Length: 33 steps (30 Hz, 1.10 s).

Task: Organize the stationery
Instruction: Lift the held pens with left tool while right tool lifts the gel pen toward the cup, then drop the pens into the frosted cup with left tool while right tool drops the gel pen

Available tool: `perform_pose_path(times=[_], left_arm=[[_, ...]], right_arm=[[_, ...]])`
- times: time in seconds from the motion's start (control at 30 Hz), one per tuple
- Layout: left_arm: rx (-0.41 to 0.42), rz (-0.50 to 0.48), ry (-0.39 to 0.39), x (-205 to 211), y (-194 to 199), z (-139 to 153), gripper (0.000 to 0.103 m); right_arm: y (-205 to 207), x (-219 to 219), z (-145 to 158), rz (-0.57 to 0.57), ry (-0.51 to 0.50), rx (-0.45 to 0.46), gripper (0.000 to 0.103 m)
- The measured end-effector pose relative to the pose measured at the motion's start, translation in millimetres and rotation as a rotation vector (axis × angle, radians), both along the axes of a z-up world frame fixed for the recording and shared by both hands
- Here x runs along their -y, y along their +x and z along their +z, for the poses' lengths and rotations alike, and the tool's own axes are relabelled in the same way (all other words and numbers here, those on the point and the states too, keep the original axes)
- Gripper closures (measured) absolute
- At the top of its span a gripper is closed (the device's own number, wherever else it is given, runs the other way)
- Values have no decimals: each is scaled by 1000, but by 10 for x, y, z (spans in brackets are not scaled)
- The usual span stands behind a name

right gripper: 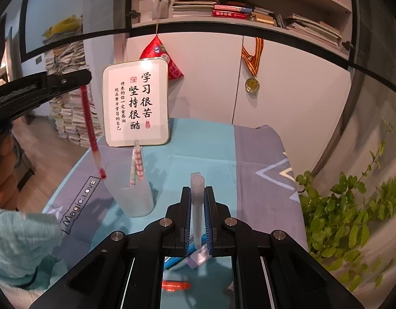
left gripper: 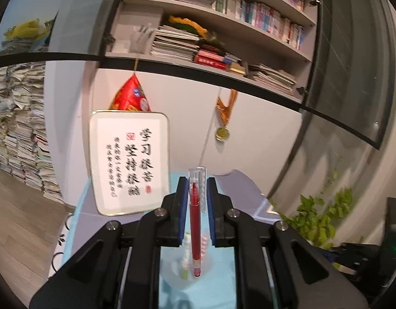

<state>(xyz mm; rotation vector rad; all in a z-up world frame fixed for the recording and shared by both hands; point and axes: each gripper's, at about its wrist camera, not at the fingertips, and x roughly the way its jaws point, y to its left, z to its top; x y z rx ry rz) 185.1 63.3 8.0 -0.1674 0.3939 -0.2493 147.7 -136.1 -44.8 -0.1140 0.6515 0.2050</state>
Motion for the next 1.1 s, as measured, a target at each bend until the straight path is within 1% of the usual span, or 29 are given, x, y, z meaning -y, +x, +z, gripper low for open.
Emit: perform_pose_path(times=[0.1,0.23,0.33,0.43,0.63,0.77,0.87,0.93,1.0,1.1], left_arm=[[-29,18,8,-54,126,-134,91],[-92,4,-23,-124,259,-365,91],[-121,-19,-18,-116,316,-494,91],[-153,-34,-18,-116,327,-622,91],[-208,-39,-29,-165,349,-811,91],[-236,-45,-37,-211,368,-884,90],[-248,-51,-60,-260,329,-925,90],[-242,-51,-61,-287,284,-918,85],[-229,-41,-68,-334,213,-891,73],[-202,-21,-82,-422,120,-851,70]], right_arm=[[4,-73,59,3,-7,18,93],[-8,-196,217,13,-11,67,93],[-15,-342,308,38,-24,98,93],[1,-468,332,61,-35,112,93],[15,-634,398,83,-46,147,93],[14,-719,458,93,-40,172,93],[13,-807,507,107,-40,193,93],[15,-865,534,117,-40,202,93],[20,-919,548,129,-39,209,93],[31,-980,549,147,-37,216,93]])
